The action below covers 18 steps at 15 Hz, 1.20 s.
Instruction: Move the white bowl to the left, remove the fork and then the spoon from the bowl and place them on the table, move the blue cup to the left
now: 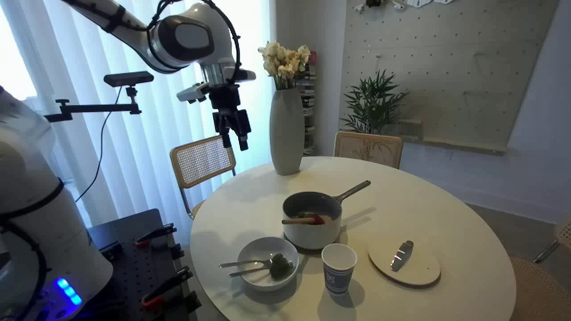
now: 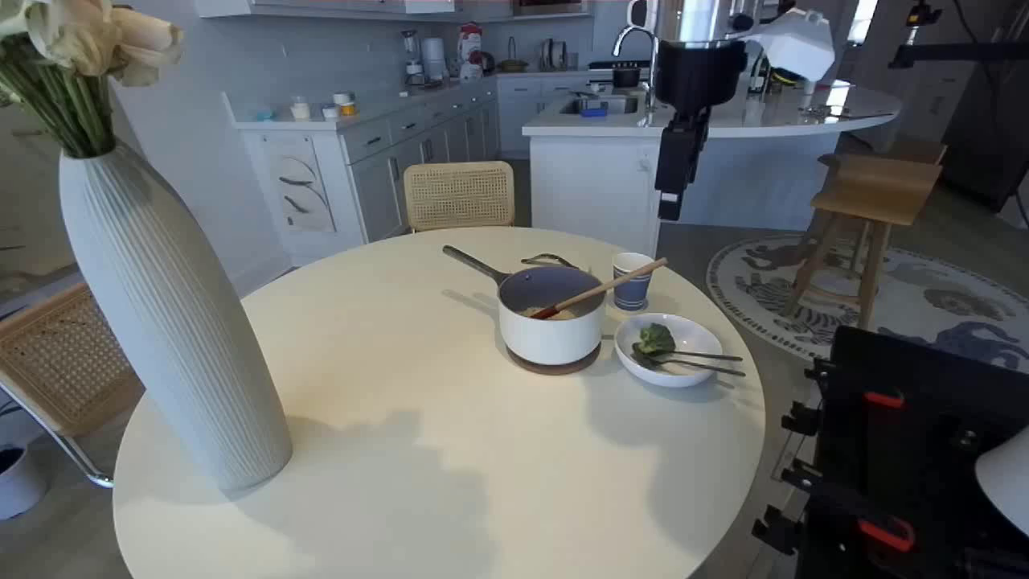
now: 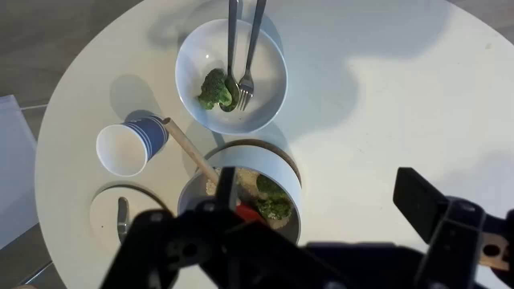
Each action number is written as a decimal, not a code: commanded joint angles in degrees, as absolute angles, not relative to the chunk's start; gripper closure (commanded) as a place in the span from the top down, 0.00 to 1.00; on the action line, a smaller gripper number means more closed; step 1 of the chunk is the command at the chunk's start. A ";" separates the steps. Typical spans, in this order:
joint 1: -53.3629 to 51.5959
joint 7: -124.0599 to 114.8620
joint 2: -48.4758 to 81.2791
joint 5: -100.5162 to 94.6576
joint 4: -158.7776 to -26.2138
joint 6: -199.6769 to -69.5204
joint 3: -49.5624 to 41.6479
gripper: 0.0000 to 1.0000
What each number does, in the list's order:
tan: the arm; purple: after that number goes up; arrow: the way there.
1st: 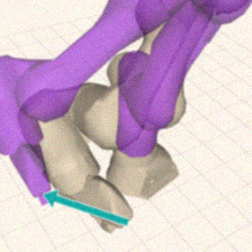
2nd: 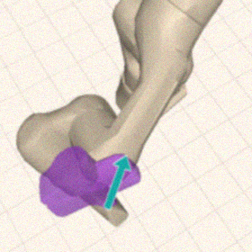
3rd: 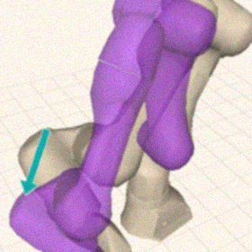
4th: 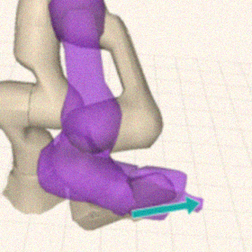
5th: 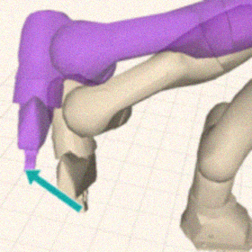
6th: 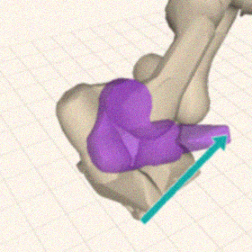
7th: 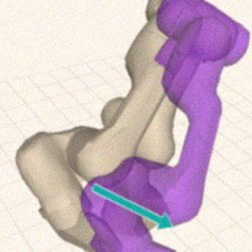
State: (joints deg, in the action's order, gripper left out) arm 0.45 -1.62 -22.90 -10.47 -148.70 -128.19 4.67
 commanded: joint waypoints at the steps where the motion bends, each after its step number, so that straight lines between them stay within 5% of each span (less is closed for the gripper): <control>1: -0.01 -1.77 -22.89 -10.66 -148.62 -128.03 4.24 1.00; 10: 0.32 -1.48 -13.56 -12.44 -150.68 -133.23 4.00 1.00; 18: 1.58 -1.34 -0.93 -17.93 -153.84 -150.63 0.87 1.00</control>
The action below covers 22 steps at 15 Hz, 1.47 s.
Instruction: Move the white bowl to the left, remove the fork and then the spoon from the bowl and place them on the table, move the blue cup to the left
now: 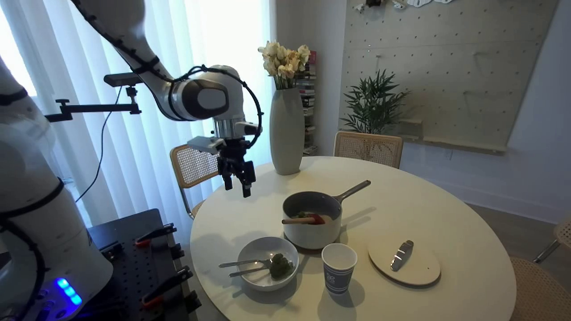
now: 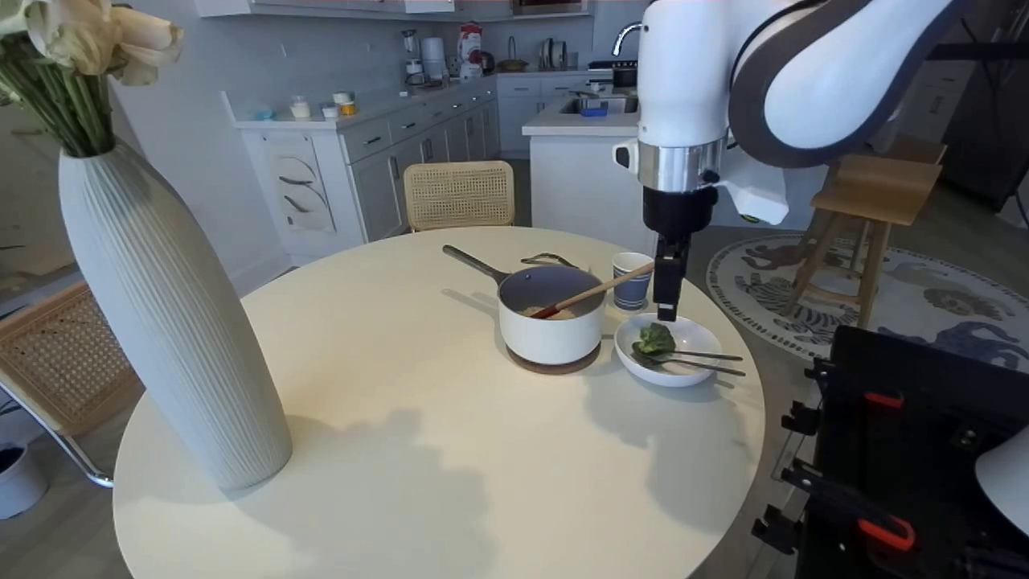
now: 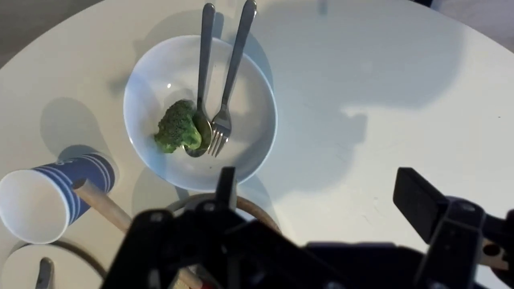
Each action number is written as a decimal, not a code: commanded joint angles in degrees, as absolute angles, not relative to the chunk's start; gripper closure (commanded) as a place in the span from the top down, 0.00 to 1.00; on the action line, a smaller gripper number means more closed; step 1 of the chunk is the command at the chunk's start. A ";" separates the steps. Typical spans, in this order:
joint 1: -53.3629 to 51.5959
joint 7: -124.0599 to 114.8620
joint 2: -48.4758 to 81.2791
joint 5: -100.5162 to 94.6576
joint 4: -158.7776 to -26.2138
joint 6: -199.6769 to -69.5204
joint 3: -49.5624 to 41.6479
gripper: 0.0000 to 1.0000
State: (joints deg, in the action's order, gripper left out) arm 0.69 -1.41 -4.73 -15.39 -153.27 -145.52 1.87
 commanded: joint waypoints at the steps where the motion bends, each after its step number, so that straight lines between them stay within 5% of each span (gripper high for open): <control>1: 1.86 -2.21 0.71 -19.35 -154.02 -152.39 0.39 1.00; 22: -9.73 -13.81 20.16 -29.78 -152.01 -173.32 -16.68 1.00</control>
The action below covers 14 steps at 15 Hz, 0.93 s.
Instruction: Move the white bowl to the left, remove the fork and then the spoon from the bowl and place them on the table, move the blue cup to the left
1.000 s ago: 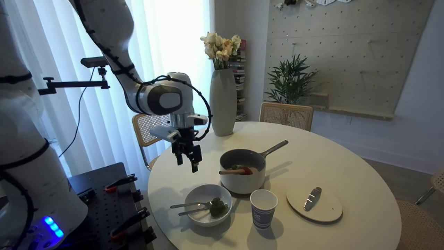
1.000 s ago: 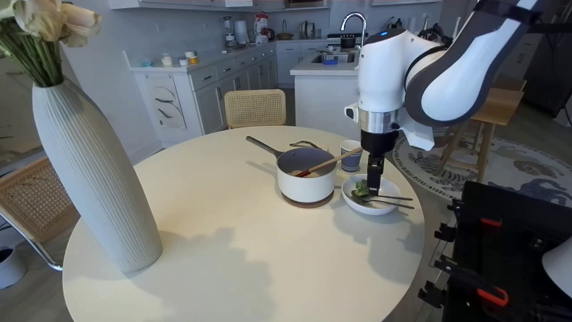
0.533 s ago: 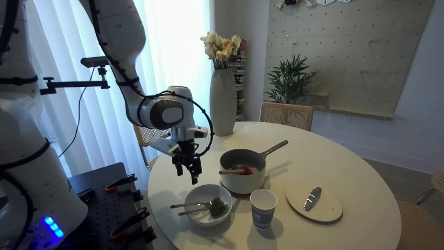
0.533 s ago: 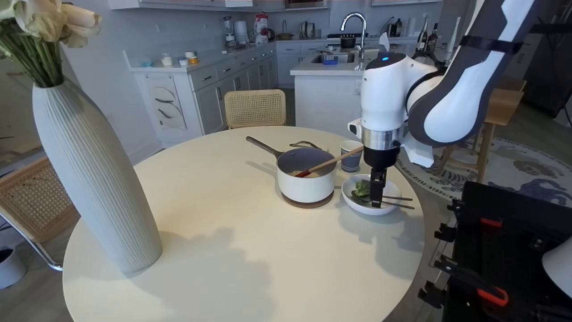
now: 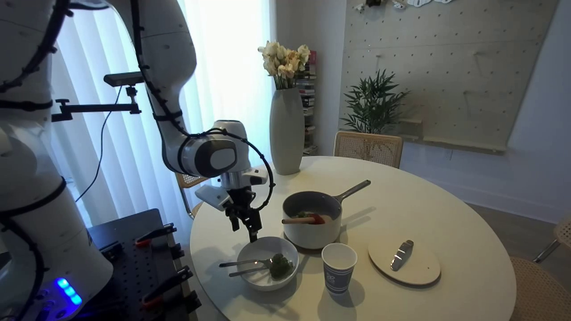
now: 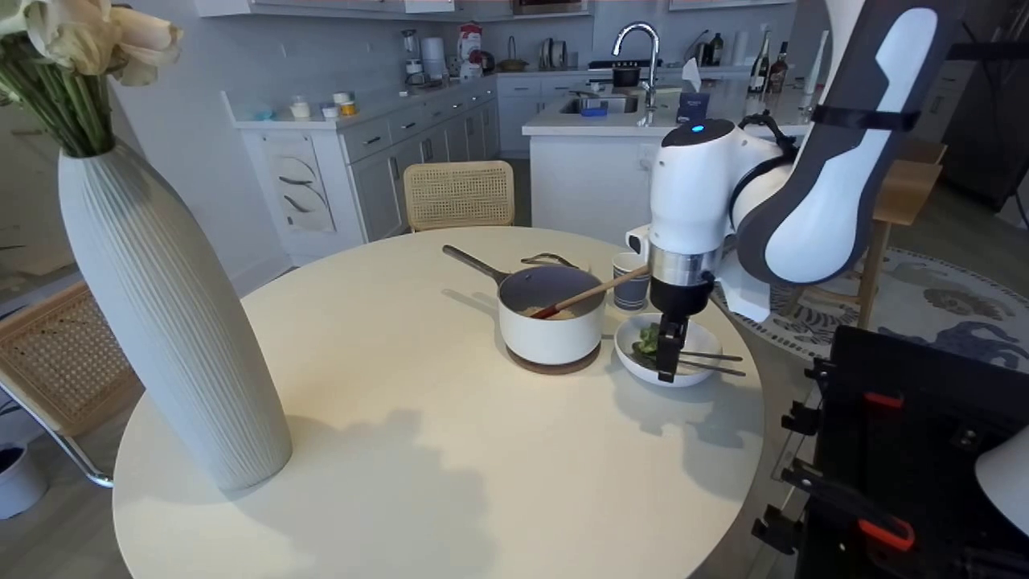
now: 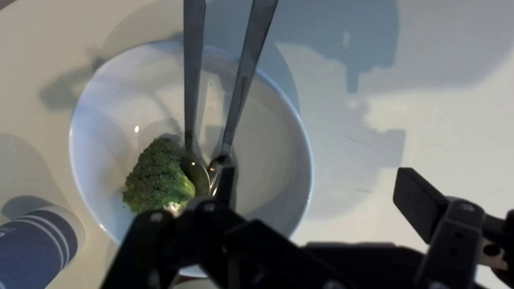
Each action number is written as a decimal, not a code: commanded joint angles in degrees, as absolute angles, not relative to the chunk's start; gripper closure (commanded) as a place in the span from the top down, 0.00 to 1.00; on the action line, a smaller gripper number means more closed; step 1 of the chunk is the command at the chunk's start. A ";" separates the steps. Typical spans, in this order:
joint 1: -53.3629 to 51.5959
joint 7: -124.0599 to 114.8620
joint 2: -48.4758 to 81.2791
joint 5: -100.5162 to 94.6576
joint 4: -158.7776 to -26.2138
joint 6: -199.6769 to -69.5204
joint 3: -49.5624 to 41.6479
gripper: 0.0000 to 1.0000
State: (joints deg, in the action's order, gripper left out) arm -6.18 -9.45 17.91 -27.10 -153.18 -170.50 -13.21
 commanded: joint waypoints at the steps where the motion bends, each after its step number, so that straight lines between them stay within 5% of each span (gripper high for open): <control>1: -10.48 -14.46 20.94 -29.92 -151.75 -173.81 -17.39 1.00; 7: -14.63 -16.42 24.96 -28.89 -150.59 -175.79 -20.46 1.00; 9: -15.13 -16.68 26.06 -28.49 -150.25 -176.23 -20.60 0.84; 10: -15.09 -16.98 26.50 -28.26 -150.08 -176.31 -20.33 0.69; 14: -15.41 -17.06 27.76 -27.82 -149.51 -176.47 -20.14 0.45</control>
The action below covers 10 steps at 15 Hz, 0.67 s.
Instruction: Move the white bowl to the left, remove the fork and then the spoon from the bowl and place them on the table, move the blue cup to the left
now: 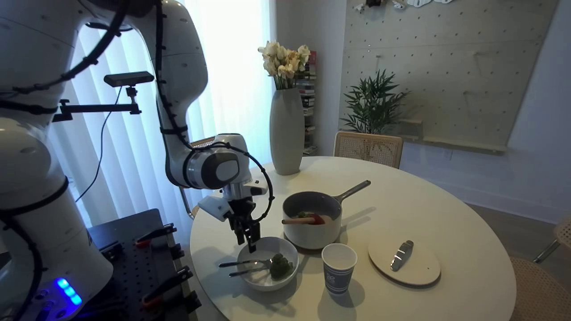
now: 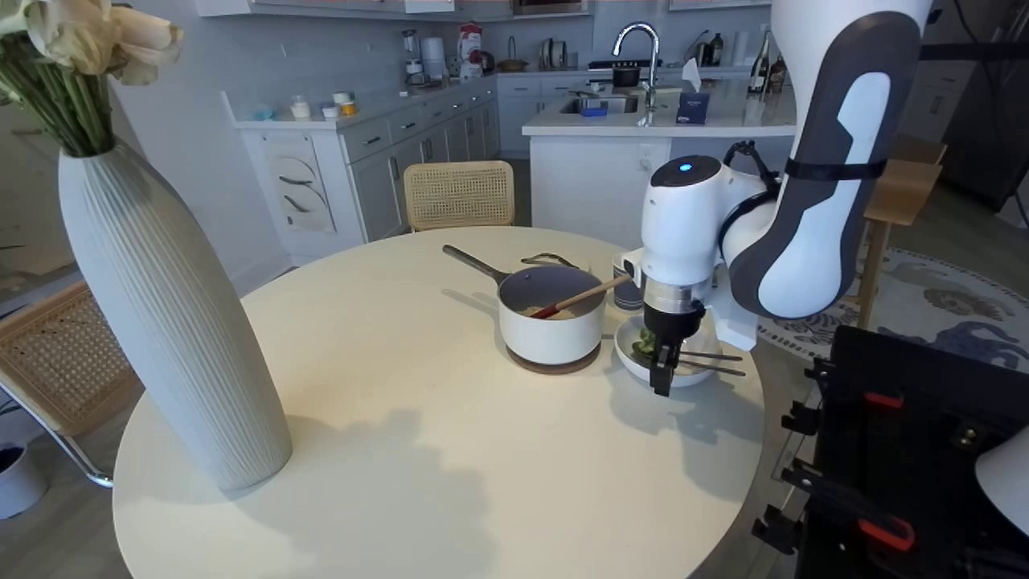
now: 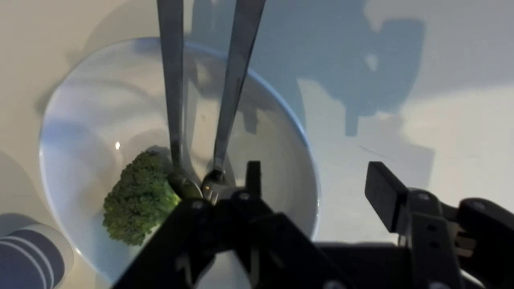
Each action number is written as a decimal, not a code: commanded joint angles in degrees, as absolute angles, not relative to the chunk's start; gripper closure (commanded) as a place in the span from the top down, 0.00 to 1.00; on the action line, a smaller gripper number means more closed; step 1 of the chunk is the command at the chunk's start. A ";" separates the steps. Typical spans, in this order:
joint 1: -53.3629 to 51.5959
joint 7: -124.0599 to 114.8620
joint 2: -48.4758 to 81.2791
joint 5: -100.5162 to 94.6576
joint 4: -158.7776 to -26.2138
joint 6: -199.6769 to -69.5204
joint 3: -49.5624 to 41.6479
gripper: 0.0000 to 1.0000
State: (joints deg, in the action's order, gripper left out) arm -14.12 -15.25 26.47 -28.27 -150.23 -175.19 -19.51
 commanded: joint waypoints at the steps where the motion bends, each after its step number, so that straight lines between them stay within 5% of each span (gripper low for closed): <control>1: -15.46 -17.11 27.97 -27.76 -149.32 -176.44 -20.16 0.38; 6: -16.15 -18.16 28.61 -27.86 -148.56 -176.62 -20.55 0.01; 10: -16.16 -18.53 28.53 -27.52 -148.26 -176.38 -19.91 0.02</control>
State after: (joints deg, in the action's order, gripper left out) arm -14.93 -16.84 28.01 -28.13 -148.59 -175.50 -19.62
